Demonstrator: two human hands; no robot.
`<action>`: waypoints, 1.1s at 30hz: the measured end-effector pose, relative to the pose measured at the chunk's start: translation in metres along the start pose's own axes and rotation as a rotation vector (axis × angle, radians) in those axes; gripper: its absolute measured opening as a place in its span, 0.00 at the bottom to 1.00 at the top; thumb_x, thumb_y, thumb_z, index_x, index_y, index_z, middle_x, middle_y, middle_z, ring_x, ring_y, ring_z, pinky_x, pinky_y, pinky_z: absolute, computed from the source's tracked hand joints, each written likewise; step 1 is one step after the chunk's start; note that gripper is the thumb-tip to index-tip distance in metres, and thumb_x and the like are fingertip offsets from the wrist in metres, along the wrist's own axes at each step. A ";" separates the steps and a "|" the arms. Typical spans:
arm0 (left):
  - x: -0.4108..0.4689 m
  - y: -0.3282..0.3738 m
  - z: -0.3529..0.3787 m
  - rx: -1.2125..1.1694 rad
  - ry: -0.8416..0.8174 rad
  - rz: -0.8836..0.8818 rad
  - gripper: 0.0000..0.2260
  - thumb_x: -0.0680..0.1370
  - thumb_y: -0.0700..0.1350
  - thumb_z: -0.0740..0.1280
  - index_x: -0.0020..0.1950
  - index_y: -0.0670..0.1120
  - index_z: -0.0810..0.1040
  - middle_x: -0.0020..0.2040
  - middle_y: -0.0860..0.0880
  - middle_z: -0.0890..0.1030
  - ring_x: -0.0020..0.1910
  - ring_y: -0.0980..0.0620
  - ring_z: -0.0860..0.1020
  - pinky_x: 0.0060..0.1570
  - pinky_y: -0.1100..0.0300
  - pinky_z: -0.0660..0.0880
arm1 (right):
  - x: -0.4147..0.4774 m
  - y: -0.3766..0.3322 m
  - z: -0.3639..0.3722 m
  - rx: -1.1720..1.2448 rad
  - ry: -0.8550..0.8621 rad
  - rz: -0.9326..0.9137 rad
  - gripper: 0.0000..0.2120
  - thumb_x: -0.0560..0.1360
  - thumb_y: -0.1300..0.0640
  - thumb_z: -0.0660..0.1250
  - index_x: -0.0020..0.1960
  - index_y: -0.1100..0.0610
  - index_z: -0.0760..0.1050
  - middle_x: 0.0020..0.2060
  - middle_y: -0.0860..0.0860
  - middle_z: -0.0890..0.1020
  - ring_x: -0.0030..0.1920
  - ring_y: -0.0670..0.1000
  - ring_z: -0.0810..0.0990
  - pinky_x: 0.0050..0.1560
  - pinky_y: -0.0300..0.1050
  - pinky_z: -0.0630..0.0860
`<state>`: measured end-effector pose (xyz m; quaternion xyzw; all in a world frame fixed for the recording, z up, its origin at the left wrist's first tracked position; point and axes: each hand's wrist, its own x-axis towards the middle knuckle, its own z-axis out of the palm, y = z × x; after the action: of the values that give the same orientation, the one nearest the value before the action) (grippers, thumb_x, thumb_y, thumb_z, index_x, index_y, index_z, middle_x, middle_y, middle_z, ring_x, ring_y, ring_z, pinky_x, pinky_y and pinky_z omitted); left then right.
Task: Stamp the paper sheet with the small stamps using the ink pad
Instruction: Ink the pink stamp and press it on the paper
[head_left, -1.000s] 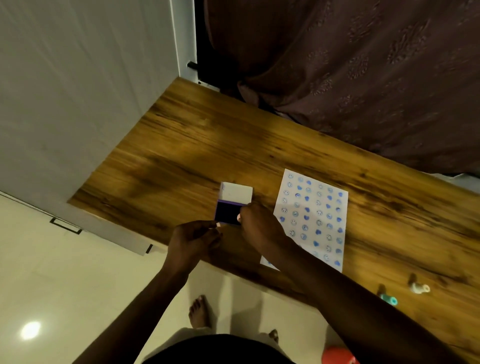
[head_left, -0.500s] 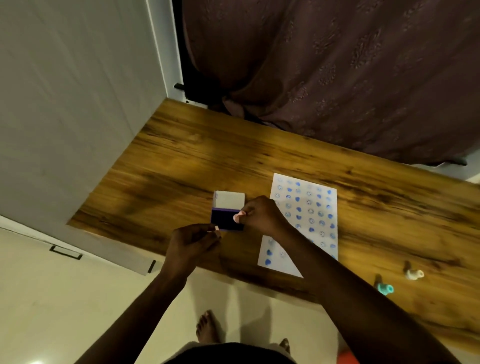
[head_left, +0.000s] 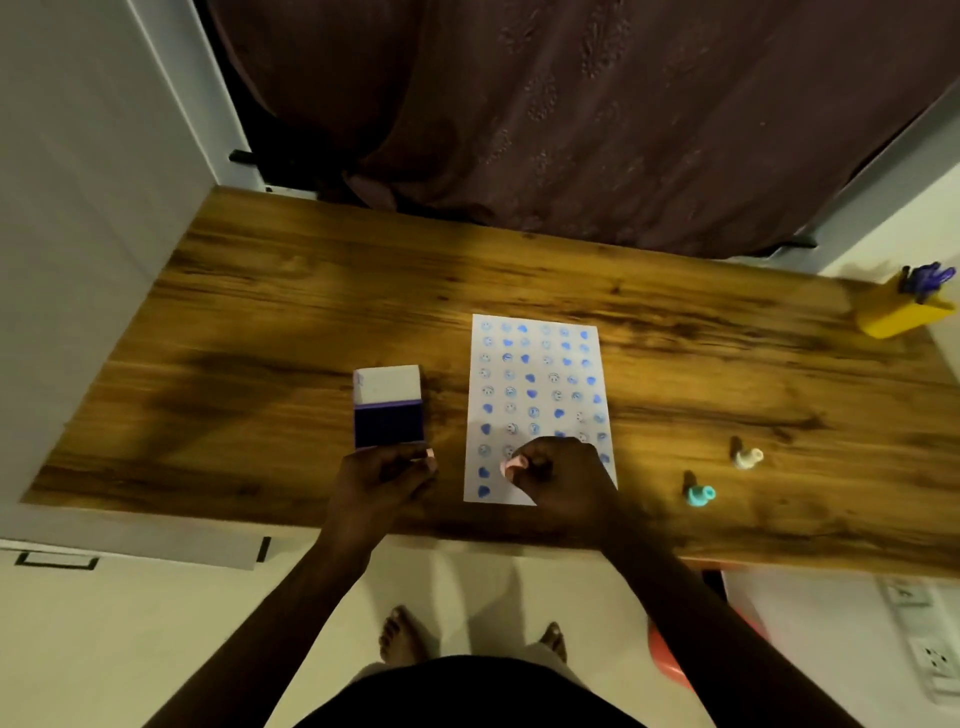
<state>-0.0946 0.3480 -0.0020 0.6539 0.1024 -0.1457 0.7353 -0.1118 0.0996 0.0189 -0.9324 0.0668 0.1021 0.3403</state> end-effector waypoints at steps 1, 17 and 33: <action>0.001 -0.001 0.003 0.002 -0.007 0.002 0.08 0.73 0.40 0.78 0.48 0.52 0.87 0.47 0.48 0.88 0.46 0.46 0.88 0.43 0.53 0.86 | -0.006 0.002 0.003 -0.031 0.003 -0.006 0.11 0.76 0.45 0.72 0.50 0.52 0.84 0.47 0.45 0.88 0.48 0.42 0.84 0.51 0.34 0.78; -0.001 -0.005 0.007 0.047 -0.043 -0.024 0.10 0.74 0.40 0.78 0.45 0.57 0.88 0.47 0.50 0.89 0.47 0.47 0.89 0.46 0.52 0.86 | -0.026 0.008 0.022 -0.334 0.009 -0.131 0.16 0.82 0.48 0.63 0.64 0.58 0.79 0.58 0.54 0.84 0.59 0.53 0.82 0.64 0.44 0.77; -0.011 0.001 0.016 0.097 -0.081 -0.021 0.12 0.76 0.38 0.76 0.44 0.57 0.86 0.48 0.49 0.89 0.48 0.43 0.88 0.48 0.45 0.85 | -0.031 -0.007 0.028 -0.389 -0.041 -0.022 0.18 0.81 0.52 0.68 0.69 0.56 0.75 0.64 0.53 0.81 0.66 0.53 0.79 0.70 0.46 0.74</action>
<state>-0.1055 0.3333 0.0050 0.6812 0.0723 -0.1847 0.7047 -0.1446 0.1246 0.0099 -0.9789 0.0284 0.1284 0.1563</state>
